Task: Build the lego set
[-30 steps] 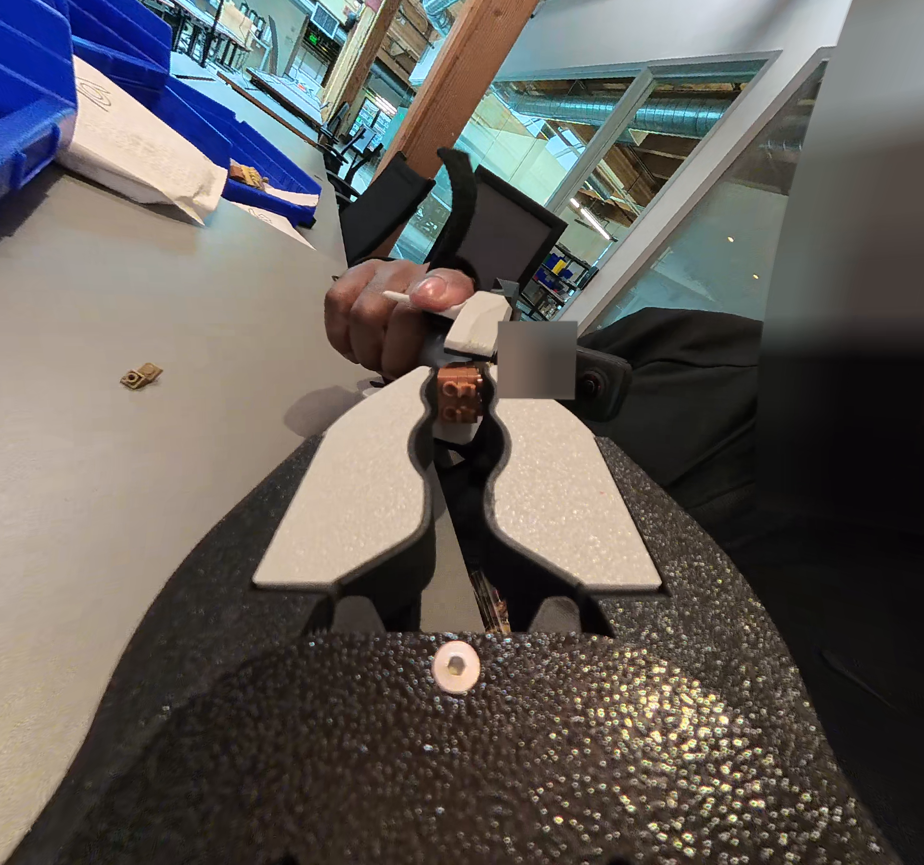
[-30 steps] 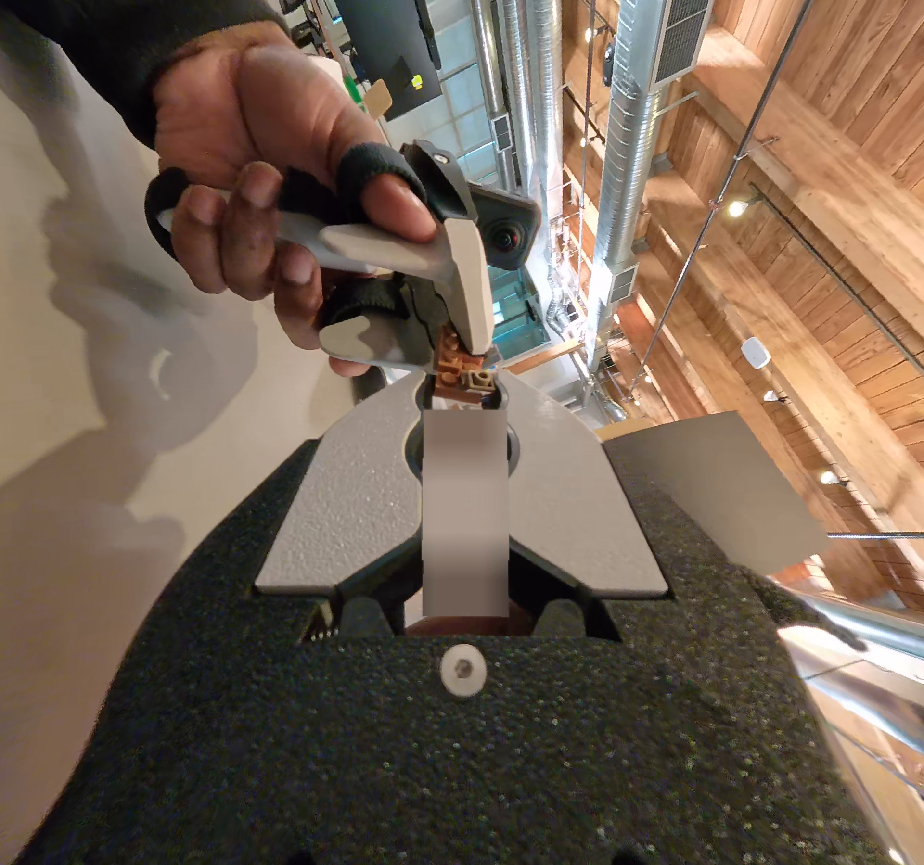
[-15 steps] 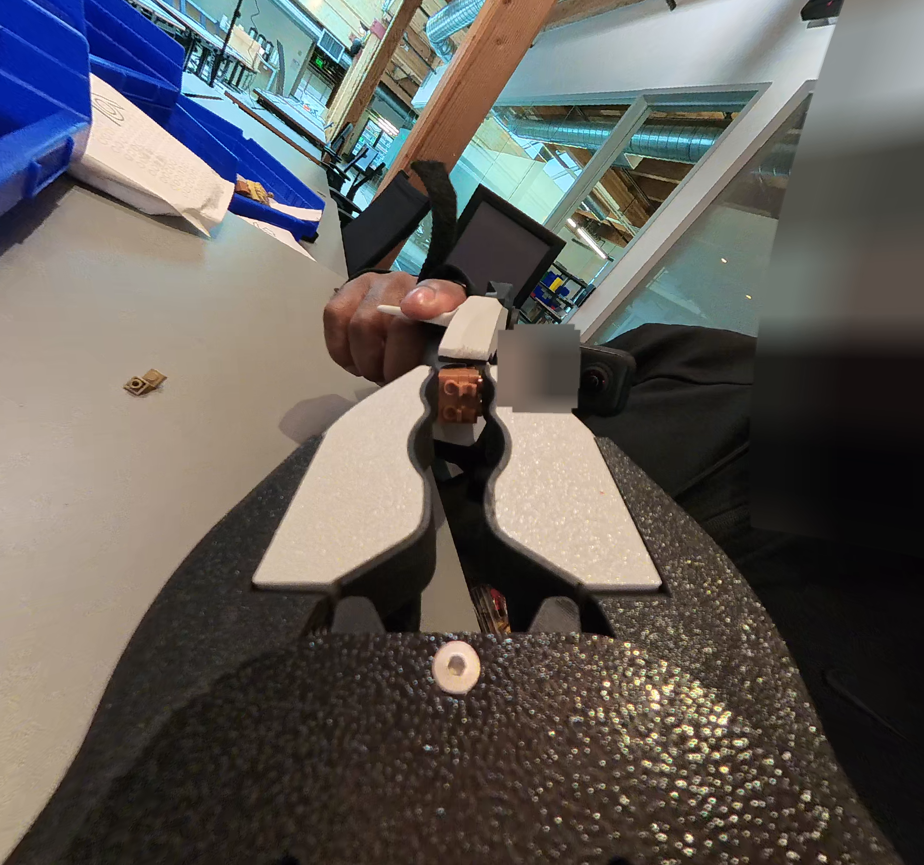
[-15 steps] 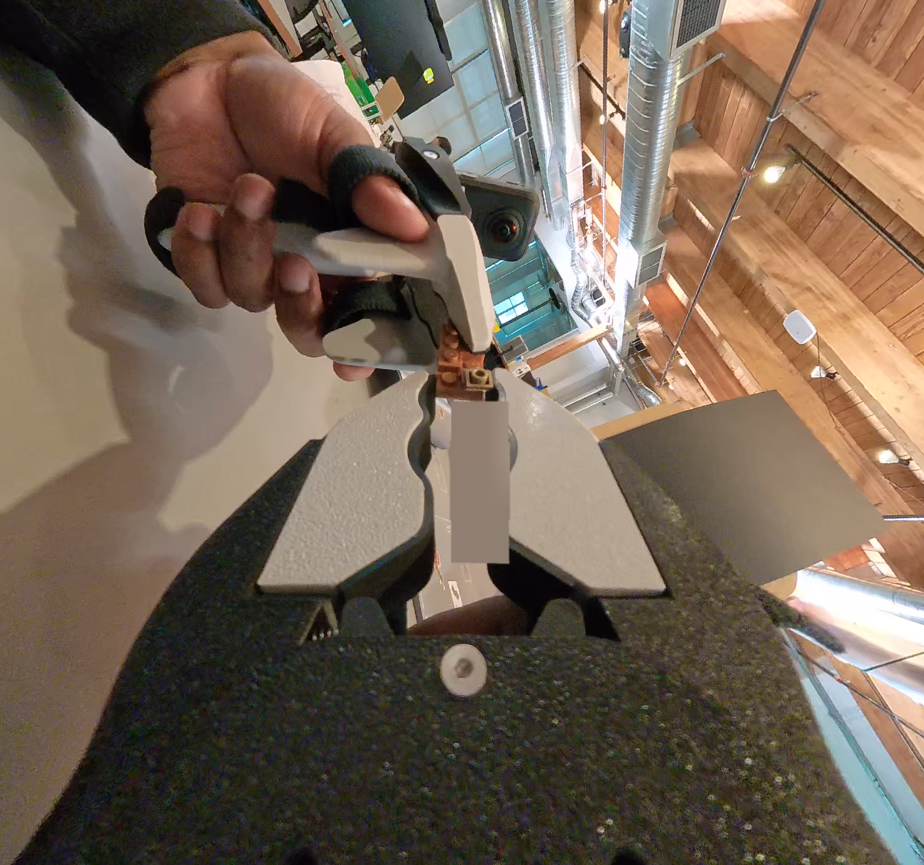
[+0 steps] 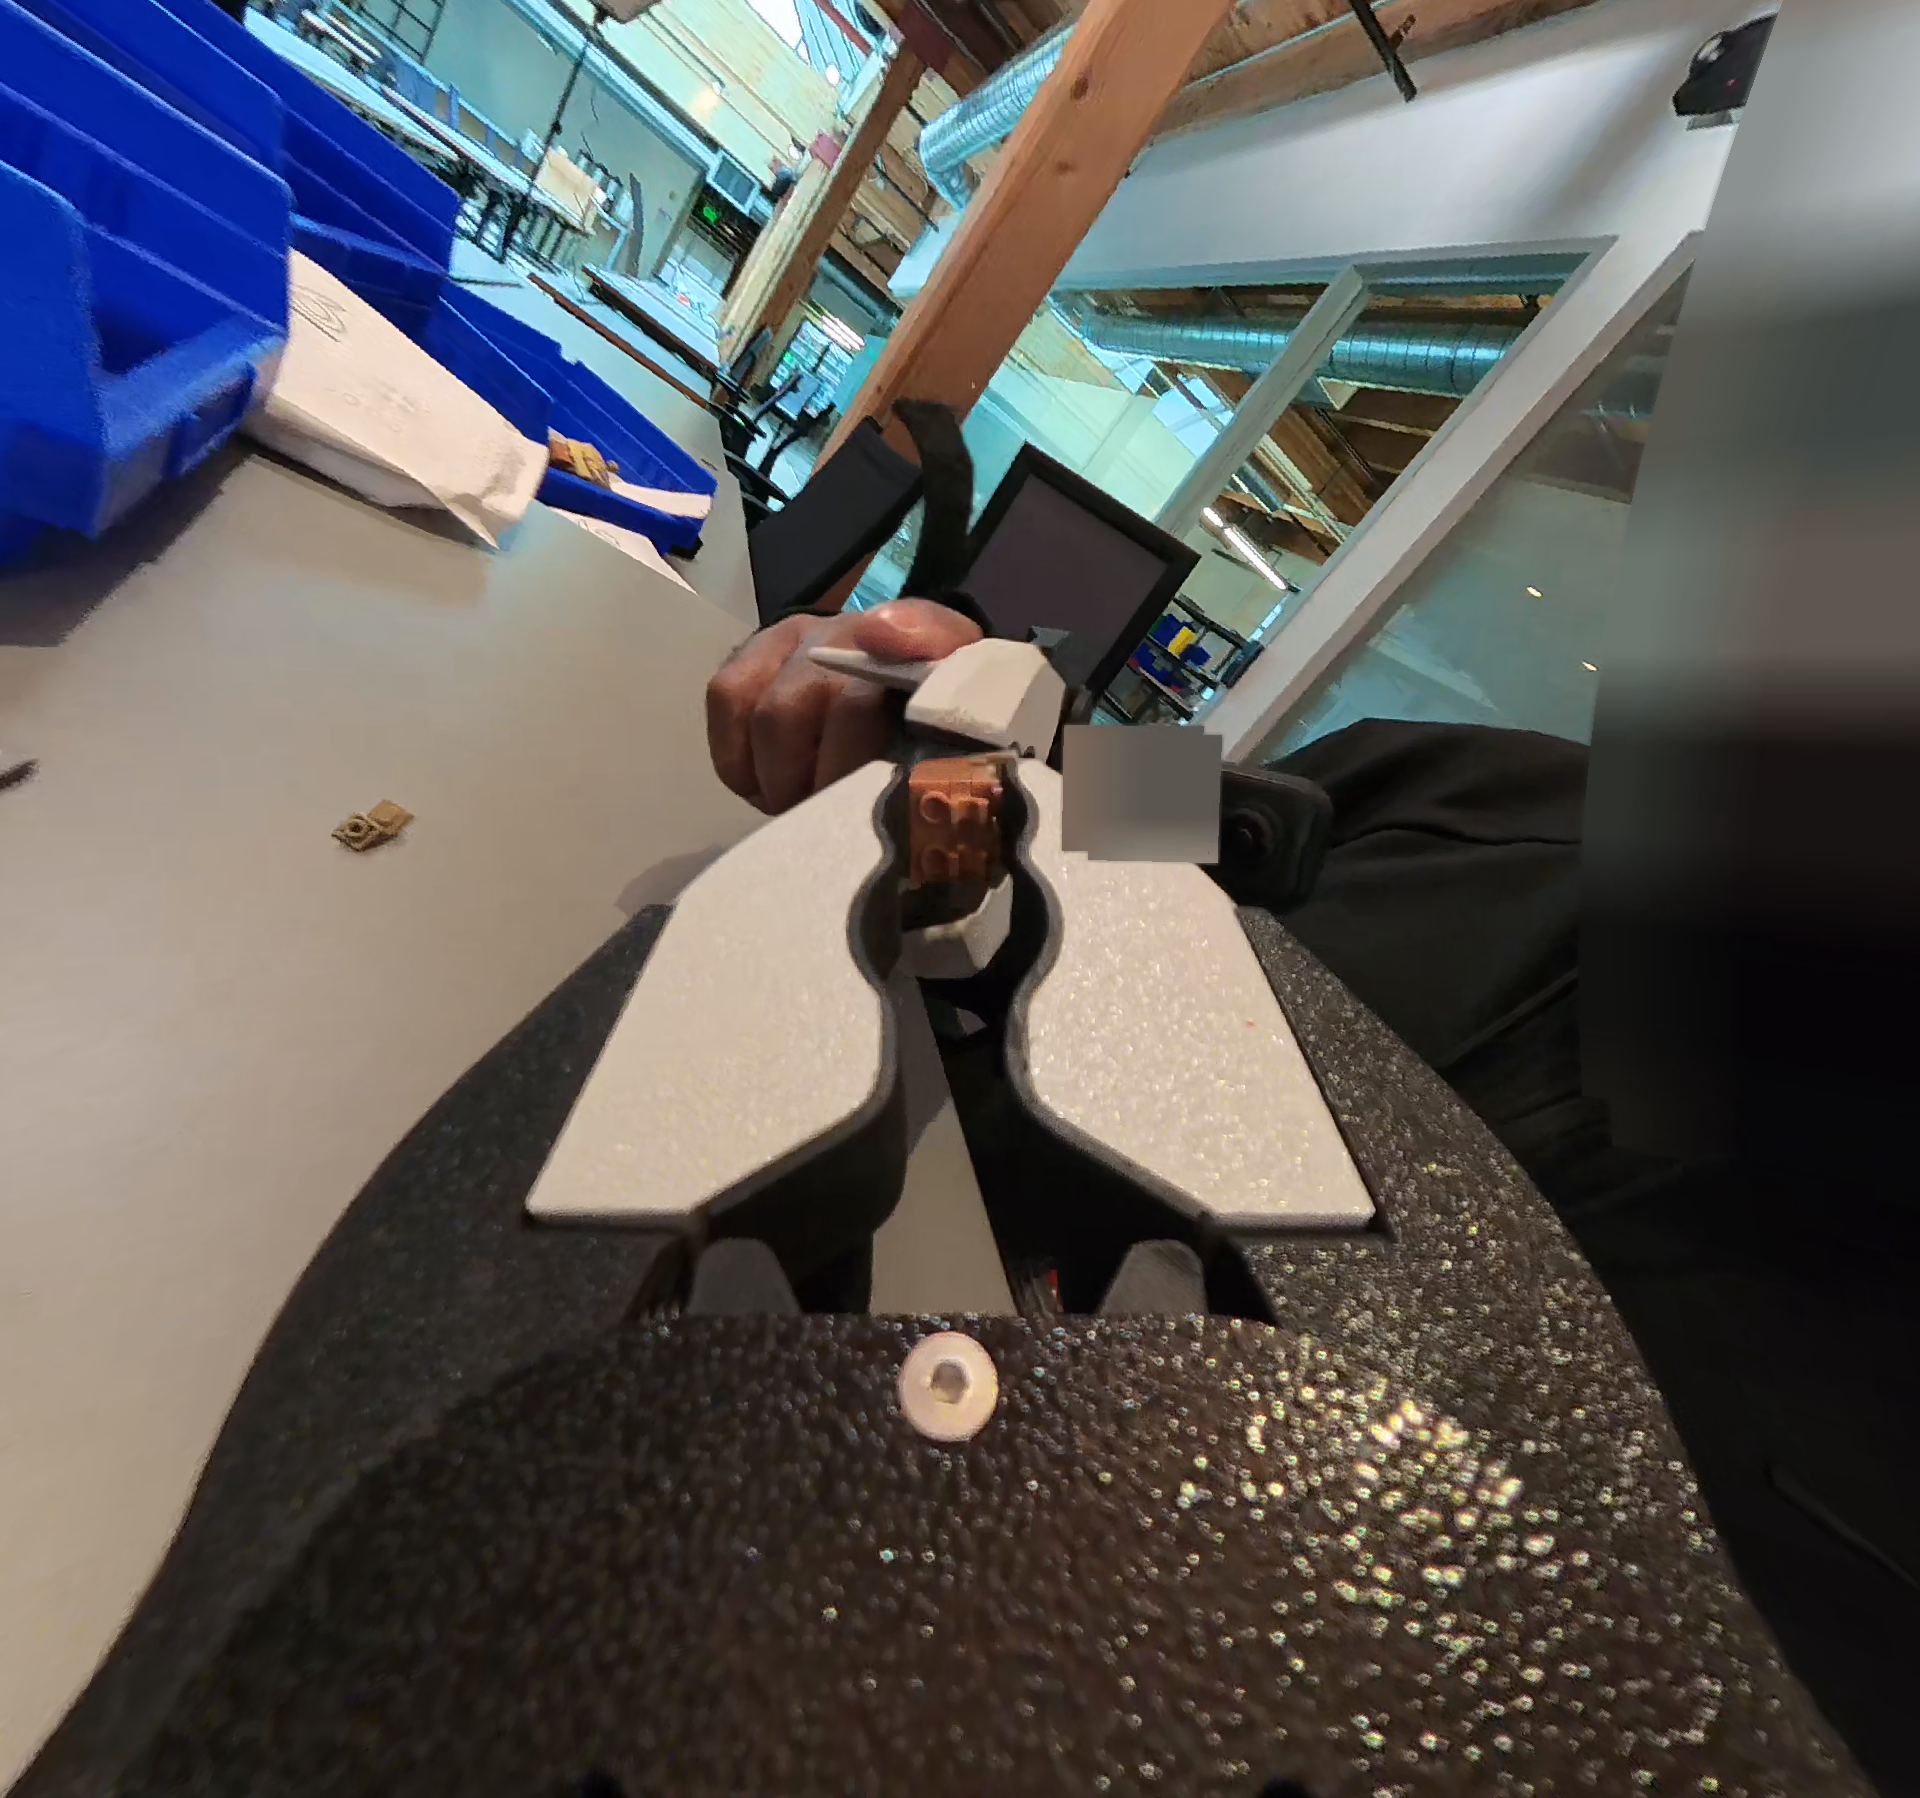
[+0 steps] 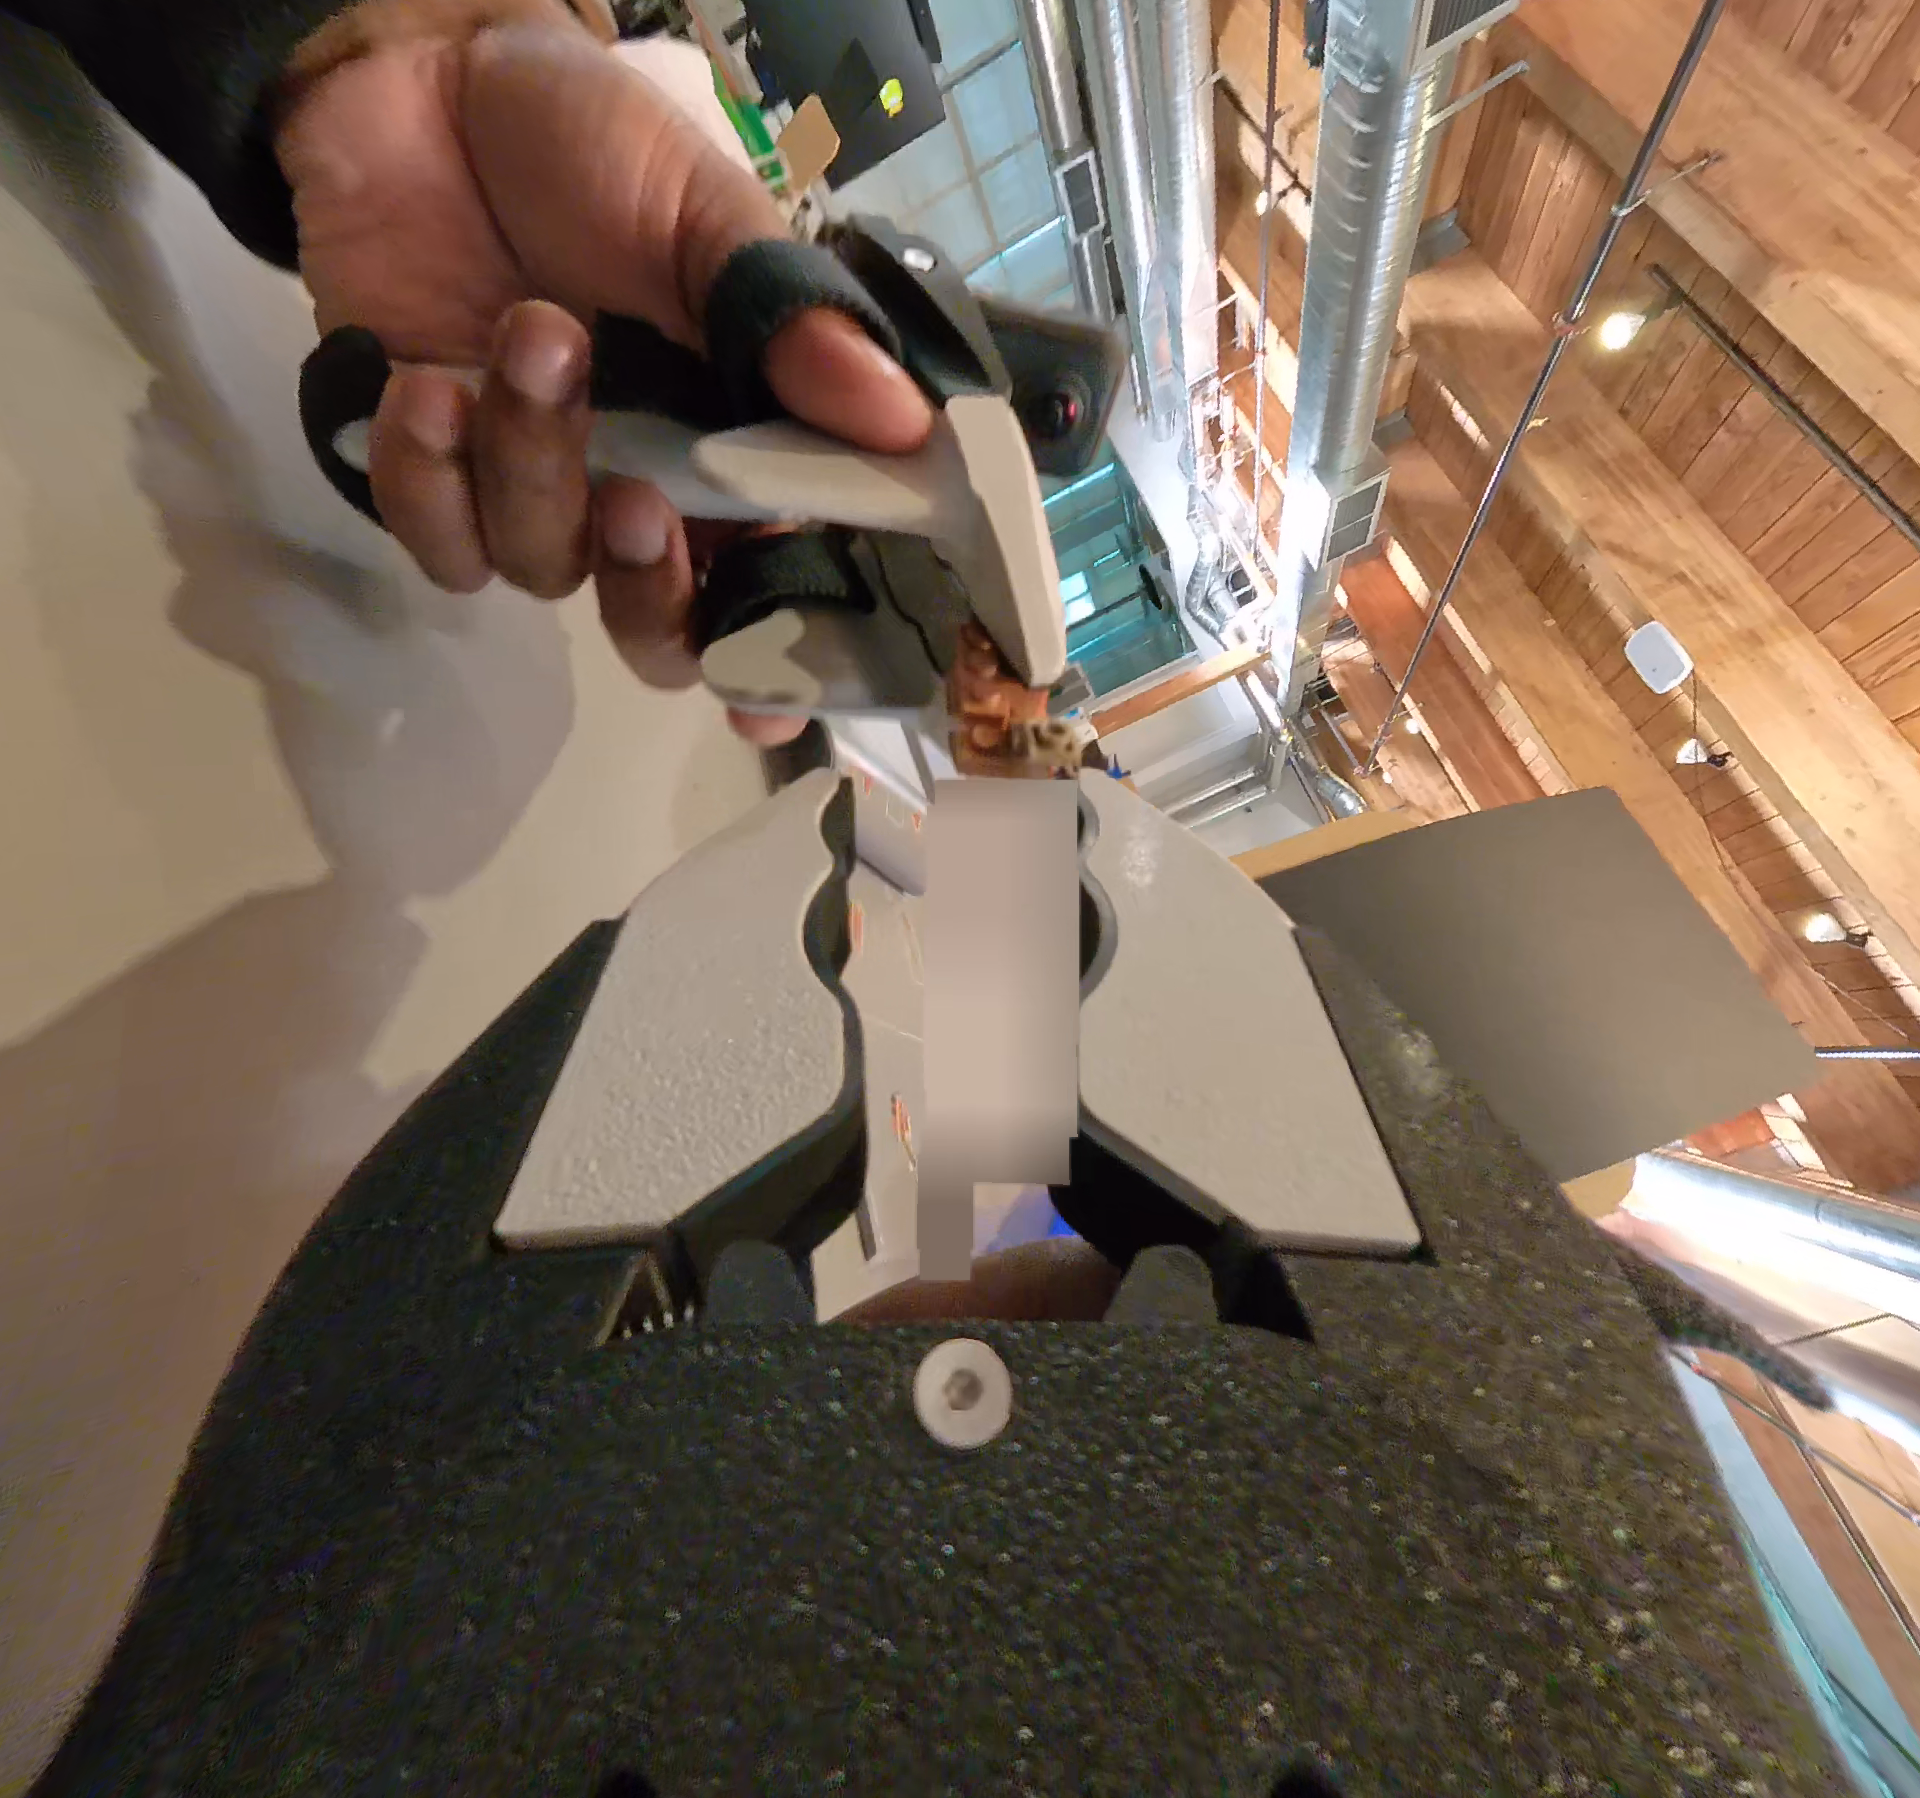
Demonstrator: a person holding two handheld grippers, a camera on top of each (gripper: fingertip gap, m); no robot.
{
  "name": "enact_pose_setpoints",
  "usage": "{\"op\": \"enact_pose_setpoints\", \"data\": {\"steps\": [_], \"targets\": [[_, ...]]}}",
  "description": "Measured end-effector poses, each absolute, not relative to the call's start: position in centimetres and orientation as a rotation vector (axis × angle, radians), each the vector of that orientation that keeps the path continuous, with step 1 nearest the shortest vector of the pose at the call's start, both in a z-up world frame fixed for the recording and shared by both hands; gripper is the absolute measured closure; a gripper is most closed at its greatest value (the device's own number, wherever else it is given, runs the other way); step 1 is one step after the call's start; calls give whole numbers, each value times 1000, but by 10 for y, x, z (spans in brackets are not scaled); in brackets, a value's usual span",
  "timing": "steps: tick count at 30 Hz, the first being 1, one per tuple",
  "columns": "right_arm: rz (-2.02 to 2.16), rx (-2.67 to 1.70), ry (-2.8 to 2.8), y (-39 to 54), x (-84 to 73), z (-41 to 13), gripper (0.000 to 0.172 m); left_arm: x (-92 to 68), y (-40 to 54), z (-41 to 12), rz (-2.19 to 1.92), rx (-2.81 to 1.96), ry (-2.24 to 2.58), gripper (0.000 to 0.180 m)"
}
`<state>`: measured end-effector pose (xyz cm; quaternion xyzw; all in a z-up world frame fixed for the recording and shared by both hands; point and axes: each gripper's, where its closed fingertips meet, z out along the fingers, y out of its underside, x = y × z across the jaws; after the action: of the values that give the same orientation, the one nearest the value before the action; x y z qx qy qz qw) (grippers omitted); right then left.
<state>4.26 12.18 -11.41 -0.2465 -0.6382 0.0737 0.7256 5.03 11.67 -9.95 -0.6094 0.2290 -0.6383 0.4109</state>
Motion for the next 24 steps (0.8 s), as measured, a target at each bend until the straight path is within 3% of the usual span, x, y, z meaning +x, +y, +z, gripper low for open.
{"op": "enact_pose_setpoints", "data": {"steps": [5,16,24], "targets": [[104,-745,-1495,162,73,-137,136,32,139,-117,-1473,-1656,464,165],[238,-1346,-1678,232,133,-212,159,30,164,-181,-1241,-2063,398,165],[275,-1395,-1787,234,115,-219,156,29,173,-198,-1215,-2197,351,165]]}}
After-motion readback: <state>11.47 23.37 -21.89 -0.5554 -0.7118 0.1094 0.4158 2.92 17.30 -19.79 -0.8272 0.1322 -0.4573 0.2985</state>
